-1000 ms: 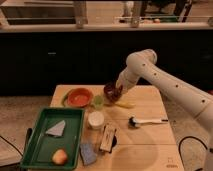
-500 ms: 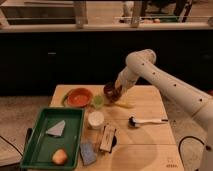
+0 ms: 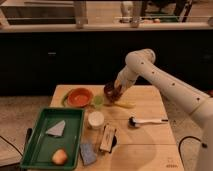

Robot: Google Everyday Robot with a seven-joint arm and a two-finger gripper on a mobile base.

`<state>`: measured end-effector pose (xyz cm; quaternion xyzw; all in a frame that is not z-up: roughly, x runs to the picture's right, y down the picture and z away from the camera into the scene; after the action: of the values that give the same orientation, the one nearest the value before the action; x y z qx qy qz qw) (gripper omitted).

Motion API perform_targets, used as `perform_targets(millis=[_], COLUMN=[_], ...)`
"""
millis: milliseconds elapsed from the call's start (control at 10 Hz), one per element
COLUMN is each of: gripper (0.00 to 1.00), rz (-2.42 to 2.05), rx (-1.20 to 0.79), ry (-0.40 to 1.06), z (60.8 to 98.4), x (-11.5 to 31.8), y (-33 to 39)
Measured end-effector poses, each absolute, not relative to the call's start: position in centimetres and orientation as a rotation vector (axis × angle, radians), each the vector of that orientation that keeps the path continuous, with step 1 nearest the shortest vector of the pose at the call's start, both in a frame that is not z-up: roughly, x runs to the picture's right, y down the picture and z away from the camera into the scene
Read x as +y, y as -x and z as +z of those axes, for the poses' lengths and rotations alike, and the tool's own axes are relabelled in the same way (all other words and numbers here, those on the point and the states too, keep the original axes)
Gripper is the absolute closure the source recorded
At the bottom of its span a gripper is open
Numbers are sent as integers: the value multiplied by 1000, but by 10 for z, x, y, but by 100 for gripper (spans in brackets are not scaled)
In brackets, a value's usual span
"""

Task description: Place grapes in purple bowl

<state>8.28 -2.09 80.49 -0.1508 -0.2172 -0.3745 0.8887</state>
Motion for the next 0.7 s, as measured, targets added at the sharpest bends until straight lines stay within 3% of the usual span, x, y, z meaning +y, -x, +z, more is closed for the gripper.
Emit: perform_targets(millis=[700], gripper=[100], rz=[-899], rx=[-442], ry=[363], z=[835], x=[-46], y=[-68])
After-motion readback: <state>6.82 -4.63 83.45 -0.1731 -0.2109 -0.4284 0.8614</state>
